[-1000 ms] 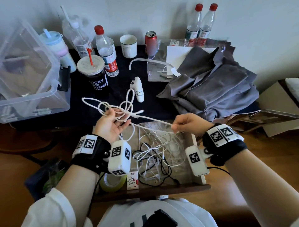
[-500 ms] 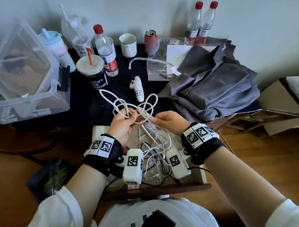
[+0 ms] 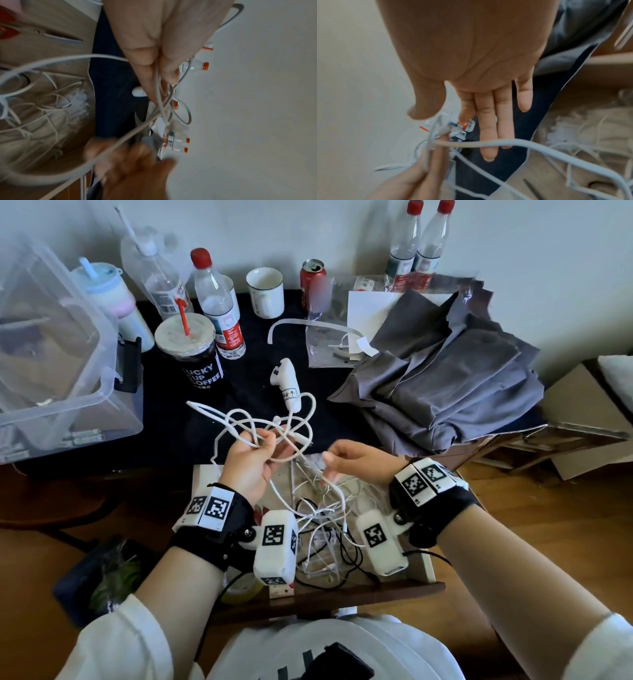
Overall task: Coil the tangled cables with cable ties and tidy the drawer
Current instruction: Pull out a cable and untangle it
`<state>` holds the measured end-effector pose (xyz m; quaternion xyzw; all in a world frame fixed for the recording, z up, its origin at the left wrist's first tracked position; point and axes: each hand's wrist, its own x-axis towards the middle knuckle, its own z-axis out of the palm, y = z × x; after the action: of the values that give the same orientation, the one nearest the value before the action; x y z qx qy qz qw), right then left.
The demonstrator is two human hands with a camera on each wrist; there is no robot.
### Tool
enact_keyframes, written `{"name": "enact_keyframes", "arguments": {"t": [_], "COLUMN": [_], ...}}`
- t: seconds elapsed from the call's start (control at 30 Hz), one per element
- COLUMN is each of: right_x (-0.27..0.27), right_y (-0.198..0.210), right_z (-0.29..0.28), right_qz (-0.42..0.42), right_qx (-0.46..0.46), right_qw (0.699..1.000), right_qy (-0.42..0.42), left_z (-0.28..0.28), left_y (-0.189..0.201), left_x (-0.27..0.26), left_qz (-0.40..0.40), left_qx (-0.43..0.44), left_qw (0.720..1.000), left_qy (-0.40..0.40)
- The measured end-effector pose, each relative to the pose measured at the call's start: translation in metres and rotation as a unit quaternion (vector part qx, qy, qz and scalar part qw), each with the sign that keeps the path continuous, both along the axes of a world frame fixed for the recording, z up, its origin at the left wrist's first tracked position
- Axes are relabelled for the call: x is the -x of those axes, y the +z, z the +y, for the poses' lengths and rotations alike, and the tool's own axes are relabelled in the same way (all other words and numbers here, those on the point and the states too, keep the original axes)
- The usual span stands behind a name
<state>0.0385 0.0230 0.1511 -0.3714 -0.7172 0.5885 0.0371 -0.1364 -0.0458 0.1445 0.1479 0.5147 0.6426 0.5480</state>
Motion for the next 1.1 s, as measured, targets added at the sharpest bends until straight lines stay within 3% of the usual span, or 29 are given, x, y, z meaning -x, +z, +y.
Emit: {"name": "enact_keyframes", "arguments": {"t": [0.07, 0.13, 0.2, 0.3, 0.4, 0.47, 0.6, 0.7, 0.83, 0.97, 1.1], "right_x": [0.012, 0.010, -0.002, -0.028, -0.044, -0.042, -0.023, -0.011, 0.006, 0.026, 0.030], "right_y": [0.002, 0.000, -0.005, -0.021, -0.035, -0.033, -0.018, -0.003, 0.020, 0.036, 0.034], "right_z": [-0.001, 0.002, 0.005, 0.009, 0.007, 0.003, 0.005, 0.011, 0.008, -0.004, -0.009], "right_qz": [0.064, 0.057, -0.006, -0.189, -0.265, -0.244, -0.209, -0.073, 0.042, 0.026, -0.004], "right_qx": [0.014, 0.005, -0.018, -0.058, -0.065, -0.069, -0.145, -0.119, -0.163, -0.189, -0.150], "right_qw": [0.998, 0.998, 0.999, 0.975, 0.960, 0.967, 0.966, 0.986, 0.971, 0.977, 0.987], "right_qy": [0.000, 0.002, 0.027, 0.098, 0.059, -0.005, -0.035, -0.093, -0.168, -0.093, -0.052], "left_z": [0.001, 0.002, 0.002, -0.001, -0.002, -0.003, -0.008, -0.009, -0.010, -0.009, -0.008], "left_y": [0.001, 0.005, 0.008, 0.013, 0.021, 0.024, 0.022, 0.023, 0.025, 0.025, 0.025], "left_x": [-0.008, -0.007, -0.002, 0.006, 0.013, 0.014, 0.007, 0.007, 0.003, -0.003, -0.002], "left_qz": [0.012, 0.013, 0.023, 0.037, 0.019, 0.029, 0.074, 0.073, 0.114, 0.136, 0.233], "left_qx": [-0.009, -0.019, -0.025, -0.043, -0.057, -0.051, -0.023, -0.005, 0.034, 0.049, 0.034], "left_qw": [1.000, 1.000, 0.999, 0.998, 0.998, 0.997, 0.992, 0.990, 0.981, 0.970, 0.941], "left_qy": [-0.018, -0.013, -0.005, -0.009, -0.015, -0.044, -0.096, -0.122, -0.154, -0.197, -0.241]}}
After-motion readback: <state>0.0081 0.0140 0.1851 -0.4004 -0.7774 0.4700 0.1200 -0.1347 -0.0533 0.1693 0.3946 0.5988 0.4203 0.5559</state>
